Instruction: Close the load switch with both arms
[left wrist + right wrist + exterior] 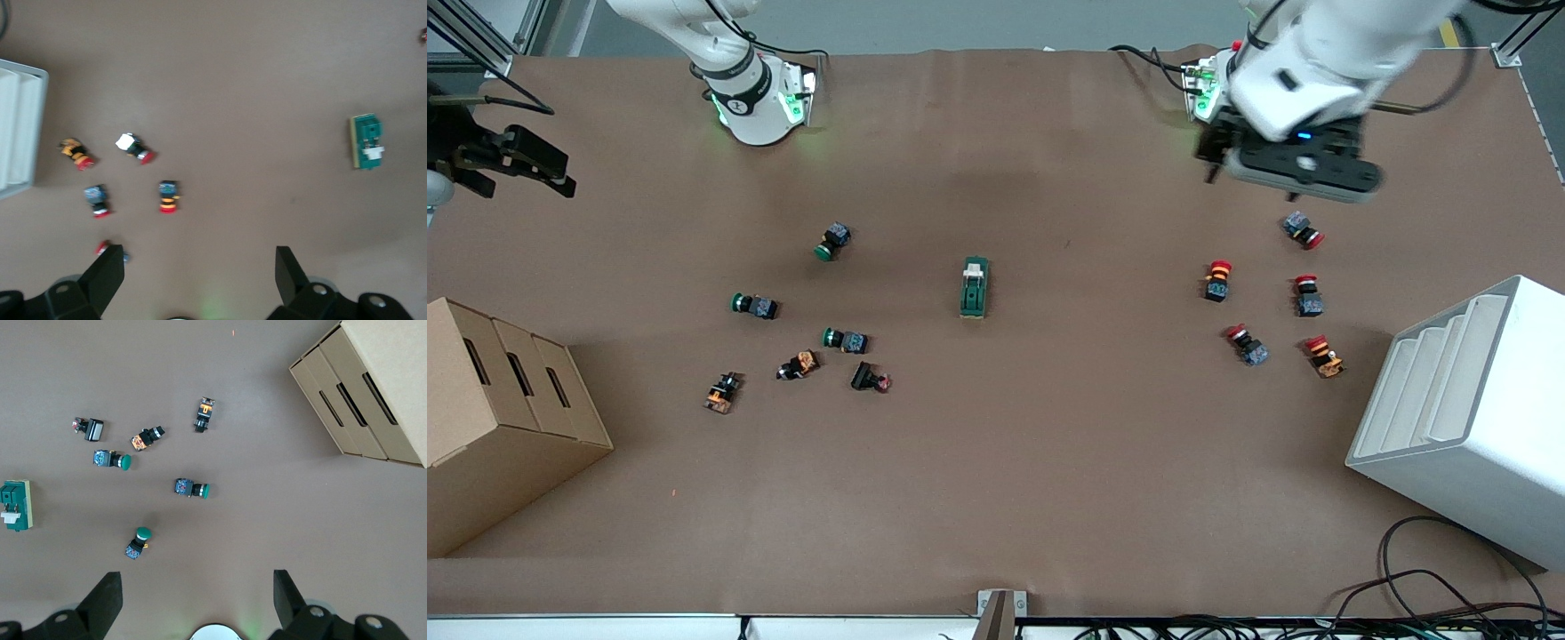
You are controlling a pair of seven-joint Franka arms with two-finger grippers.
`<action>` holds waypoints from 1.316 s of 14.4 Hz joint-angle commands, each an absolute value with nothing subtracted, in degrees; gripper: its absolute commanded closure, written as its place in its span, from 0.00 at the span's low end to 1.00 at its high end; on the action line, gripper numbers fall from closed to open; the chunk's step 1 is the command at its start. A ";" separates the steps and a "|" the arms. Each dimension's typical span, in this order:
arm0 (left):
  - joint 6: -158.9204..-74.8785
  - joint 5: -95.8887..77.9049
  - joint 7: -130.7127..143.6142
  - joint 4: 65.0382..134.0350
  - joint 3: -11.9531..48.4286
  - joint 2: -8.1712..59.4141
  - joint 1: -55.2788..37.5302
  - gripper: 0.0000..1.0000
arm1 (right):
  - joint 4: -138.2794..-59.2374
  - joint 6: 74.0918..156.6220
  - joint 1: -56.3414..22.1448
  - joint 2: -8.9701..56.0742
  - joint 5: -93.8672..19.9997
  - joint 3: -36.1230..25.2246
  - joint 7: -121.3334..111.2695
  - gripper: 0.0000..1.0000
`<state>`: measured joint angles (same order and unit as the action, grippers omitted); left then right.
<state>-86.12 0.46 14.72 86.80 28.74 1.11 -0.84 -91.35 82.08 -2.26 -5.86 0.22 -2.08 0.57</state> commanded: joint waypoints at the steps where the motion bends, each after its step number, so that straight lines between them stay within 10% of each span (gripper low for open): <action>1: -90.76 0.79 23.08 85.51 32.68 3.60 -2.63 0.00 | -90.71 82.27 -2.46 -4.32 1.14 -2.55 0.88 0.00; 9: -100.08 3.42 51.49 91.92 33.49 5.62 -13.61 0.00 | -87.36 83.93 -1.85 10.96 1.23 -2.72 0.00 0.00; 19: -116.27 38.18 86.60 103.01 33.49 19.57 -37.77 0.02 | -91.40 93.58 -11.93 13.79 -7.56 -2.11 22.39 0.00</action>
